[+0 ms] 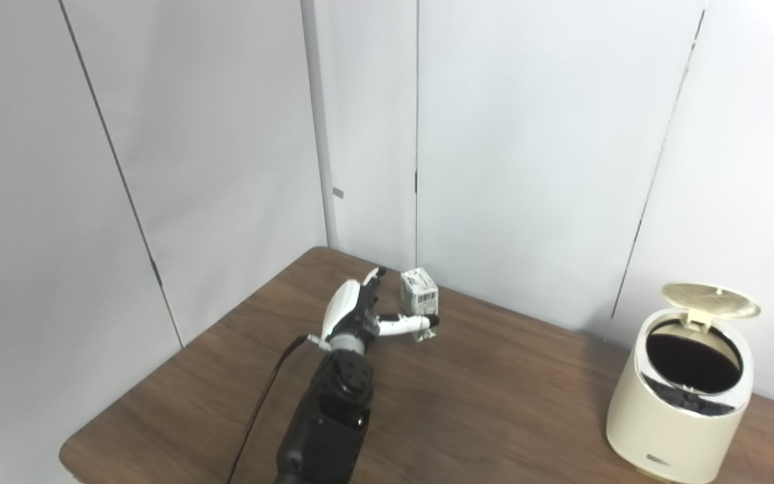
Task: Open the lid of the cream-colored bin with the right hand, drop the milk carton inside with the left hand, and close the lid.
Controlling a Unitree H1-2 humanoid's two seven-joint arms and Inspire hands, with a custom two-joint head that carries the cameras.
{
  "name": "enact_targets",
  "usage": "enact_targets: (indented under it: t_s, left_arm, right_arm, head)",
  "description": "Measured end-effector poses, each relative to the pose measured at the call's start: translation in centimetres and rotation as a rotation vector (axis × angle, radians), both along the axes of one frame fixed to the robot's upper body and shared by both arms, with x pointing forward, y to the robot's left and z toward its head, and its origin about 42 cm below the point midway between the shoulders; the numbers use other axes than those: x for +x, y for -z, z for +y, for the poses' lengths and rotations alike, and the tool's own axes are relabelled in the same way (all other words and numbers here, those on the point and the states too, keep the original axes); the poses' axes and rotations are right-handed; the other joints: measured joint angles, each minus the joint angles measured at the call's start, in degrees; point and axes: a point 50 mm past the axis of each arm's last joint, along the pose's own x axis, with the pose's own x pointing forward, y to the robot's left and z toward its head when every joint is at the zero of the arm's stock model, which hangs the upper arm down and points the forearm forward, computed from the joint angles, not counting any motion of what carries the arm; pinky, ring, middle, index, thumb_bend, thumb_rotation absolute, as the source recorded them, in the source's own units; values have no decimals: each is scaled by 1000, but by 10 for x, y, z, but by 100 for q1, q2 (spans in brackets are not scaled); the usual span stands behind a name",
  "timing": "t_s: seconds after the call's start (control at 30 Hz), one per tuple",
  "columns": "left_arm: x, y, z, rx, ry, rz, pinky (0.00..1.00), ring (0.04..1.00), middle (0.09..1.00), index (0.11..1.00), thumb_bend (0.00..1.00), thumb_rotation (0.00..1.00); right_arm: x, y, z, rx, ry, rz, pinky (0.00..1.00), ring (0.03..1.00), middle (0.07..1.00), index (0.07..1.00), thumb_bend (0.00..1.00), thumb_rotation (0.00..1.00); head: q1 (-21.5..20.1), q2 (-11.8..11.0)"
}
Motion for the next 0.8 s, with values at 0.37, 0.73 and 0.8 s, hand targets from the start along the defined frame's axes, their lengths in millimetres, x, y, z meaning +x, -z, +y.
enact_targets:
  t_s: [0.37, 0.73, 0.8]
  left_arm:
    - [12, 6, -5, -31, 31, 42, 765, 956, 1000, 1000, 1000, 300]
    - [33, 1, -16, -38, 65, 51, 656, 868, 932, 975, 1000, 236]
    - [36, 1, -16, -30, 60, 53, 683, 895, 961, 993, 1000, 244]
  right_arm:
    - [-5, 1, 0, -45, 11, 26, 639, 737, 745, 715, 203, 366]
    - [-7, 0, 1, -52, 4, 31, 651, 741, 738, 714, 203, 394]
    - [-8, 0, 1, -55, 3, 32, 646, 737, 735, 711, 207, 392]
  head:
    - [-114, 44]
    - [-299, 70]
    - [-308, 70]
